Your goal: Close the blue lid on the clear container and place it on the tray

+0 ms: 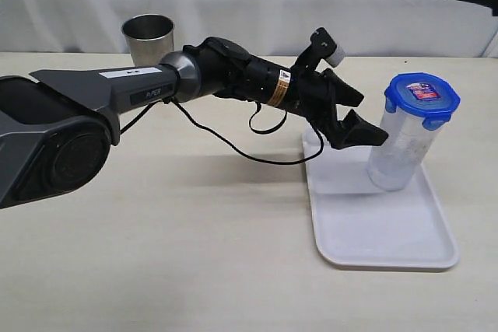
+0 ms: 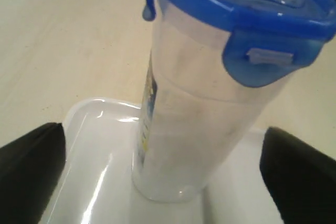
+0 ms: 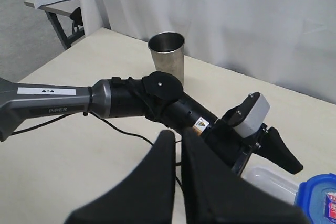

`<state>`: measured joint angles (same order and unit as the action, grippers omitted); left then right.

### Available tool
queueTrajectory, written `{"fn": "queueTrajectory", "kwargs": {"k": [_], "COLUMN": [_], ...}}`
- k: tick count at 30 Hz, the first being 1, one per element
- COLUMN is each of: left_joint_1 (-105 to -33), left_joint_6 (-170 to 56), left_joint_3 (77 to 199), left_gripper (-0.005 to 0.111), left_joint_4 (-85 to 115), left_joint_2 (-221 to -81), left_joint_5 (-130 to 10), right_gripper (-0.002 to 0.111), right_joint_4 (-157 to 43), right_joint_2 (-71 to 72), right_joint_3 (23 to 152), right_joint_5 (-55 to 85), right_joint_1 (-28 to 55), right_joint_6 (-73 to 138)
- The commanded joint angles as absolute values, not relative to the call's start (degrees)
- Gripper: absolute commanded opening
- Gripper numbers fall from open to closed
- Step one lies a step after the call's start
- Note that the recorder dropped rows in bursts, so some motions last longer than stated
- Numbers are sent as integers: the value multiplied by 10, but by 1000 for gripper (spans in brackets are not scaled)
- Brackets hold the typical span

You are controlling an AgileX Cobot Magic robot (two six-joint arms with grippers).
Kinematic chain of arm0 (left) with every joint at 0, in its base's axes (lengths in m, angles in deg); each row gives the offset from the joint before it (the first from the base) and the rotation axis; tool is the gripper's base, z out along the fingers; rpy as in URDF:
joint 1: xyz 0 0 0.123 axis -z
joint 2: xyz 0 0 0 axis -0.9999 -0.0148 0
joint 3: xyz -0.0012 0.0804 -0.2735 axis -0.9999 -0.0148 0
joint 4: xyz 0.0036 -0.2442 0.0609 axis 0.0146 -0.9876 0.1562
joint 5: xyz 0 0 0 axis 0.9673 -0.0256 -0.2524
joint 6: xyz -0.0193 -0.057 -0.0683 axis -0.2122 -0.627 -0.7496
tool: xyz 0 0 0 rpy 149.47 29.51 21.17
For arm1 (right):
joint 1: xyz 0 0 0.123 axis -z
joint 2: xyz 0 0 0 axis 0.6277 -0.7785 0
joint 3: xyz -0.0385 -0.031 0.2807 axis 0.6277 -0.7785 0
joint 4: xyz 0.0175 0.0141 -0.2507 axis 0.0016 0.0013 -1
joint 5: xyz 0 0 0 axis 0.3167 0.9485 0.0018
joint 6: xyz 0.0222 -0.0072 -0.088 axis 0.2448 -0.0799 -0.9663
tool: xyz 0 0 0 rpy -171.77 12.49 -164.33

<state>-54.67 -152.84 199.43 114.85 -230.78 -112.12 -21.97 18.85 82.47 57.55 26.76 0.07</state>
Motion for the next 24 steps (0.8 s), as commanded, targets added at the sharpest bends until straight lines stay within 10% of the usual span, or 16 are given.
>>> {"fn": "queueTrajectory", "kwargs": {"k": [1,6,24], "left_joint_1": [-558,-561,-569], "left_joint_6": [-1552,-1591,-1670], "left_joint_3": [1999,1999,1884], "left_gripper": [75,3,0], "left_joint_4": [1148,1148,1148], "left_joint_2": [-2305,-2305,-2147], "left_joint_5": [-1125,-1173,-890], "right_gripper": [5,5,5], "right_joint_4": [-223,-223,-223], "right_joint_2": [190,190,190], "right_joint_3": [812,811,811], "right_joint_5": [572,571,572], "right_joint_1": [267,267,267], "right_joint_6": [1,1,-2]}}
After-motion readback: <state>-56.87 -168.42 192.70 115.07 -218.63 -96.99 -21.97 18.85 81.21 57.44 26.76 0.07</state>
